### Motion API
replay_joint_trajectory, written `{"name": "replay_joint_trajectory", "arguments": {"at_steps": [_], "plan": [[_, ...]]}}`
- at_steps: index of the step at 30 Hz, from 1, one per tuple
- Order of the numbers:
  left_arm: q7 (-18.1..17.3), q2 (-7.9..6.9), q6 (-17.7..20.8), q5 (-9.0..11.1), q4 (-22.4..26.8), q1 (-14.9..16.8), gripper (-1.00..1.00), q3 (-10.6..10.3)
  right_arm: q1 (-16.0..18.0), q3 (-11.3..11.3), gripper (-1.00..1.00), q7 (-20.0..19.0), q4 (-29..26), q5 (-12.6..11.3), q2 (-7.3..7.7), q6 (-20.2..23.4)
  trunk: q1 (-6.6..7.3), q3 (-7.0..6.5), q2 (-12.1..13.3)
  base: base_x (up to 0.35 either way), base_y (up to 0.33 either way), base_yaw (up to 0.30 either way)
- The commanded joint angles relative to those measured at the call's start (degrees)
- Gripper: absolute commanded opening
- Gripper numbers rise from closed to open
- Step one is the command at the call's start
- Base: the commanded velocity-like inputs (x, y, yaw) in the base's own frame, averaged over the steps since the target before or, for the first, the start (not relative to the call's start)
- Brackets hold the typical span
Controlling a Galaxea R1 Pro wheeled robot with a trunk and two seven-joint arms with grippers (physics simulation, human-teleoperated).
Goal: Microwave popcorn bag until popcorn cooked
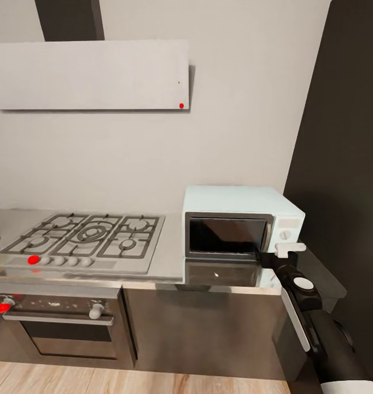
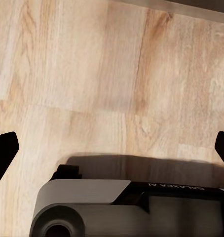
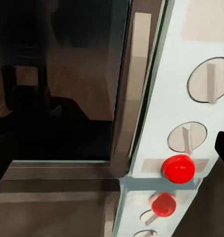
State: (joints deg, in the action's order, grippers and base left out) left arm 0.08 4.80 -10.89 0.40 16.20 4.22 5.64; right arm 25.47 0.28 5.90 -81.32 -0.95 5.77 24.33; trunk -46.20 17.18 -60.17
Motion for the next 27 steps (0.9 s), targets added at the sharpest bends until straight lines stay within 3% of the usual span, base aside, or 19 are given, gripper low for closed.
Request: {"name": "replay_joint_trajectory", "arguments": {"at_steps": [1,15,20,27], "plan": [[0.01,0.04,-0.18,0.04,-0.08,0.02,1.00,0.25,0.05,0.07,1.00,0.25,-0.07,-0.11,0.03,0.29,0.00,0.07,-0.05,0.004,-0.004,0.000],[0.01,0.04,-0.19,0.04,-0.11,0.00,1.00,0.25,0.25,-0.09,1.00,0.43,0.87,-0.11,0.03,0.33,0.00,0.07,-0.05,0.063,0.000,0.000],[0.01,0.04,-0.21,0.04,-0.11,0.00,1.00,0.24,4.66,-0.18,1.00,0.40,9.90,-0.22,0.03,0.12,0.00,0.07,-0.05,0.004,0.000,0.000],[0.01,0.04,-0.20,0.04,-0.11,0.00,1.00,0.25,5.29,-0.55,1.00,0.45,11.17,-0.44,0.03,-0.30,0.00,0.07,-0.05,0.000,0.000,0.000]]}}
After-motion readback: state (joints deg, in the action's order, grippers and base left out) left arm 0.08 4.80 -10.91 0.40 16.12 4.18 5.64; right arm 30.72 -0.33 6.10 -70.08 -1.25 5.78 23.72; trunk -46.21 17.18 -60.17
